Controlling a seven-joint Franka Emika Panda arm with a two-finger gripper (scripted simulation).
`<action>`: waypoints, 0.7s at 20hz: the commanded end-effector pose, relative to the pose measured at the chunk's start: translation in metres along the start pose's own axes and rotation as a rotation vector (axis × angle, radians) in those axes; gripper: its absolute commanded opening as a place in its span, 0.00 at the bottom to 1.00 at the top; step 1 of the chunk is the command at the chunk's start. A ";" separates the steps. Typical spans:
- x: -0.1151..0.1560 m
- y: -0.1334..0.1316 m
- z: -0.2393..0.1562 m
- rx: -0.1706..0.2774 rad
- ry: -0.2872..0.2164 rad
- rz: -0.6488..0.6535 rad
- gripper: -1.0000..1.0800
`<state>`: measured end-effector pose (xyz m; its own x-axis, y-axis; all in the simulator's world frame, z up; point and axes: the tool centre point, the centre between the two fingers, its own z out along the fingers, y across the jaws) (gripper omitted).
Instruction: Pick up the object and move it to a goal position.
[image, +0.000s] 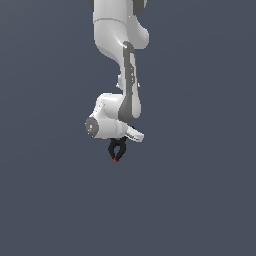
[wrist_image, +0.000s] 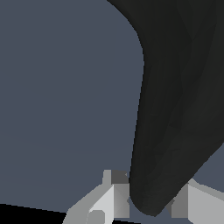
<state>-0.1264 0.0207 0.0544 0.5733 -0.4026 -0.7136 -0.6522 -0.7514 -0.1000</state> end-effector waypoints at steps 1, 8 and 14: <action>-0.013 -0.005 -0.013 0.000 0.003 -0.002 0.00; -0.066 -0.022 -0.063 -0.001 0.004 -0.002 0.00; -0.121 -0.039 -0.114 -0.002 0.004 -0.002 0.00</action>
<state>-0.1150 0.0371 0.2027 0.5750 -0.4028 -0.7122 -0.6504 -0.7531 -0.0991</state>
